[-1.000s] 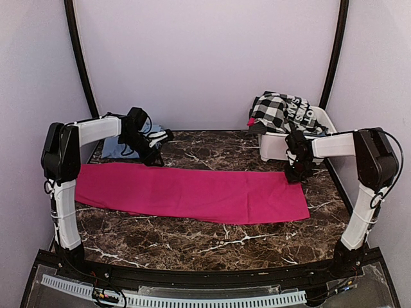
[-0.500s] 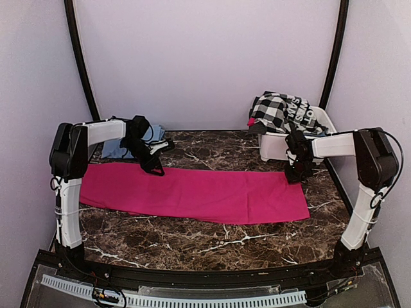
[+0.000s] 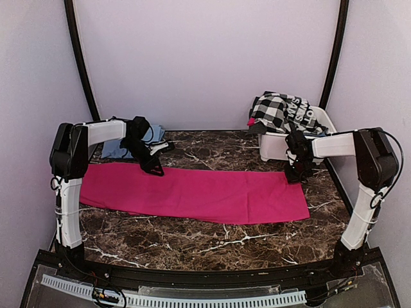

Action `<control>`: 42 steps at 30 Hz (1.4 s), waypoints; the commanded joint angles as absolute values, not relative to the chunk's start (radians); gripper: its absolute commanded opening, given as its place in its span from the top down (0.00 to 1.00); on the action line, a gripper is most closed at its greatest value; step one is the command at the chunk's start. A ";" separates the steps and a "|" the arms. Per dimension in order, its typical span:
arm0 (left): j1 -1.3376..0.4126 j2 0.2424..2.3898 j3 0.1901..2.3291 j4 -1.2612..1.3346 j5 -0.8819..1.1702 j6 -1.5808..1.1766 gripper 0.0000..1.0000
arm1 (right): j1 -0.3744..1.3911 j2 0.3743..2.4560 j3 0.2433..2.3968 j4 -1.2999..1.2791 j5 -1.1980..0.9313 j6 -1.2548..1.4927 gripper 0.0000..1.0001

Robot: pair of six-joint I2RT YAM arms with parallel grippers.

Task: Fold and stack the mixed laundry pile
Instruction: Smooth out the rectangle-folded trousers at the center of the board.

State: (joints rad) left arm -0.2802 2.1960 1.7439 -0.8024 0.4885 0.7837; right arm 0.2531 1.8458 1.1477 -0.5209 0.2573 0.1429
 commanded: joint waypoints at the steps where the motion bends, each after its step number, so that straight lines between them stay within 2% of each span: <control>1: -0.279 2.197 1.733 -0.812 0.473 0.789 0.61 | 0.246 1.837 1.156 -0.529 0.241 0.147 1.00; 5: -0.279 2.205 1.731 -0.809 0.446 0.796 0.57 | 0.246 1.836 1.155 -0.529 0.237 0.148 1.00; 10: -0.281 2.214 1.726 -0.818 0.454 0.800 0.61 | 0.246 1.837 1.160 -0.533 0.235 0.147 1.00; 12: -0.281 2.213 1.724 -0.826 0.459 0.803 0.66 | 0.245 1.835 1.160 -0.534 0.233 0.149 1.00; 17: -0.281 2.197 1.728 -0.840 0.480 0.791 0.92 | 0.246 1.819 1.161 -0.541 0.230 0.150 1.00; 20: -0.279 2.173 1.719 -0.830 0.481 0.780 1.00 | 0.245 1.805 1.158 -0.543 0.221 0.157 1.00; 34: -0.248 2.068 1.752 -0.840 0.546 0.768 1.00 | 0.247 1.663 1.152 -0.585 0.203 0.167 1.00; 42: -0.200 2.048 1.747 -0.803 0.590 0.752 1.00 | 0.246 1.672 1.187 -0.594 0.240 0.163 1.00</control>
State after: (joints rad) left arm -0.2253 2.1109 1.7321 -0.8165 0.5377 0.7631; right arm 0.2523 1.6817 1.1481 -0.5938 0.2070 0.1551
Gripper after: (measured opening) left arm 0.008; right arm 0.018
